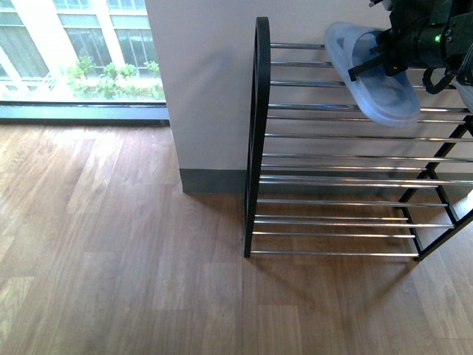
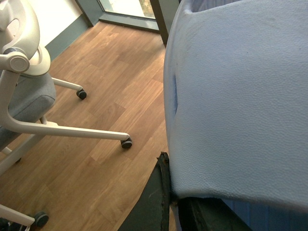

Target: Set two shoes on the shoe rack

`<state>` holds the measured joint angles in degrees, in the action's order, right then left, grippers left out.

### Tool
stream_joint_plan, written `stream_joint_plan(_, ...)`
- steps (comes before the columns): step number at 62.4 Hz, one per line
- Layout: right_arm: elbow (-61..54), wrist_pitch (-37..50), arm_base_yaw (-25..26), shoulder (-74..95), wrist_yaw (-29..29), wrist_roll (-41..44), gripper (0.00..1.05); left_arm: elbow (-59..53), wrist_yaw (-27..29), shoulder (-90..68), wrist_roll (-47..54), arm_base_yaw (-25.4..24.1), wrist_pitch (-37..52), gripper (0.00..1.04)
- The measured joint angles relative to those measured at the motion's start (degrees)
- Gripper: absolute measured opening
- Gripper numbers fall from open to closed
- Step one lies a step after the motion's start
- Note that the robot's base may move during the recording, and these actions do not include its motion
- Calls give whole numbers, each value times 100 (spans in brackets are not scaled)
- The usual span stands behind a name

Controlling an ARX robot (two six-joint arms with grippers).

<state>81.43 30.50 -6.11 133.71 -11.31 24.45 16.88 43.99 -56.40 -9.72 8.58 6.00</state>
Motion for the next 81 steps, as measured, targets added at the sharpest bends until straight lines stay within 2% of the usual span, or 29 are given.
stream_joint_plan(20, 400, -61, 389, 138, -315, 555, 1, 0, -4, 0, 2, 0, -2, 2)
stream_joint_plan(43, 509, -131, 422, 216, -573, 1058, 1, 0, -2, 0, 2, 0, 0, 2)
stream_joint_plan(51, 509, -273, 417, 190, -540, 938, 24, 0, -2, 0, 2, 0, -2, 2)
stream_joint_plan(64, 229, -737, 420, -190, -446, 566, 52, 0, -2, 0, 2, 0, 0, 2)
stream_joint_plan(70, -199, -931, 424, -671, -144, 352, 66, 0, -2, 0, 2, 0, -2, 2)
stream_joint_plan(74, -680, -1126, 459, -1331, 205, 199, 79, 0, -2, 0, 2, 0, -2, 2)
stream_joint_plan(81, -1154, -1300, 597, -2181, 570, 118, 95, 0, -2, 0, 2, 0, -2, 2)
